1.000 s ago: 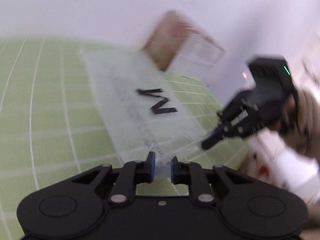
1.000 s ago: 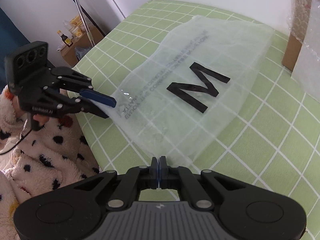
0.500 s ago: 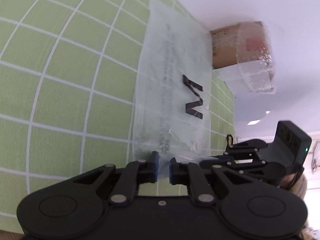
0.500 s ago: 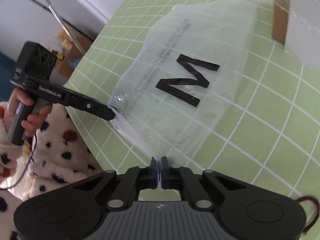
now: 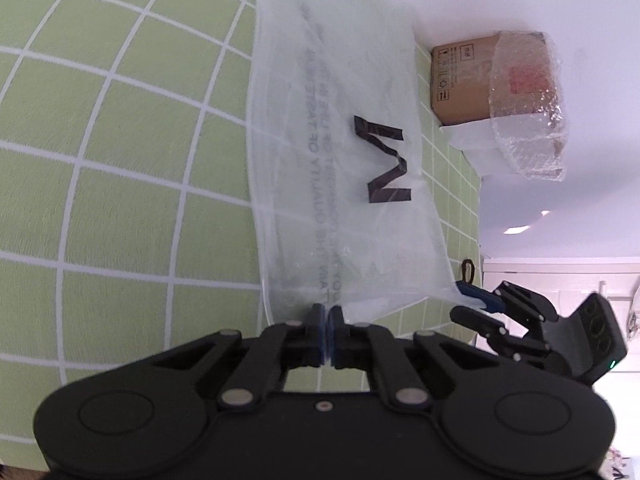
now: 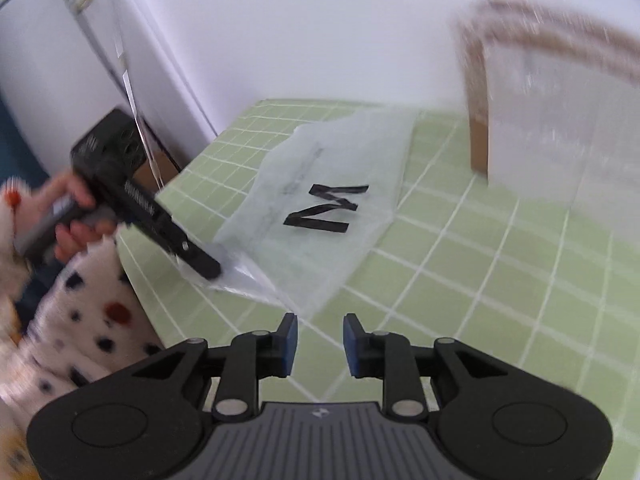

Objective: Fold shopping bag

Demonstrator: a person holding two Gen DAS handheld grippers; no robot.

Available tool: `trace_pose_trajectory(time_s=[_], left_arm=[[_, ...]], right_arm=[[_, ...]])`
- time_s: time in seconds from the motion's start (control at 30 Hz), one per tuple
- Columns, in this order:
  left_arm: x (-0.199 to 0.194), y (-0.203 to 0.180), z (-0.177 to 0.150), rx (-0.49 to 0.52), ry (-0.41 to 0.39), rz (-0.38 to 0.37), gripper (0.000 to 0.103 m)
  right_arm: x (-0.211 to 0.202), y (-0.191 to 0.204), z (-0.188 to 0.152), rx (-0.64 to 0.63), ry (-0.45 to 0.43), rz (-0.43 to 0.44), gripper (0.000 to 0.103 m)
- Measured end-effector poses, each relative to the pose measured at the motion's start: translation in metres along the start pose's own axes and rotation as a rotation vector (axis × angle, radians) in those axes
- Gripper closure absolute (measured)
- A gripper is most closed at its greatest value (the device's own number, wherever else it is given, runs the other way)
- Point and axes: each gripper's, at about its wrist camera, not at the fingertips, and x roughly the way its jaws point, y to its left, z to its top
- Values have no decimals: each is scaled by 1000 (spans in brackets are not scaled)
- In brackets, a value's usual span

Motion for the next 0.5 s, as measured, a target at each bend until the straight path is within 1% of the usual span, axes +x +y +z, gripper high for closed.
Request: trace_pose_trajectory(time_s=[0.03,0.07,0.1,0.17,0.3,0.33,0.4,0.43,0.47,0.5], left_arm=[[0,0,0,-1,0,-2,99],[0,0,0,-1,1,-2,99],[0,0,1,0,2,-2,99],[0,-2,1,7,5,5,99],[0,-6,1,19,10,16,99],[0,-6,2,20,12,17,99],[1,-7,3,22,15,17,99],[1,-7,3,24,17,17,99],[2,-7,4,27,18,19,99],[2,-7,4,30,20,22,99]], right_arm=[[0,4,-3,-55,-2,-14,69],[1,8,-5,-110,-1,-26,67],[2,12,-7,-159,-6,-36,67],[0,17,-8,-224,-42,-35,67],[-3,16,-4,-253,-119,10,67],[-2,14,-3,-243,-123,37,67],[4,10,-1,-204,-106,101,70],[8,8,1,-168,-91,122,73],[11,5,3,-127,-81,141,86],[14,2,5,-85,-71,160,93]])
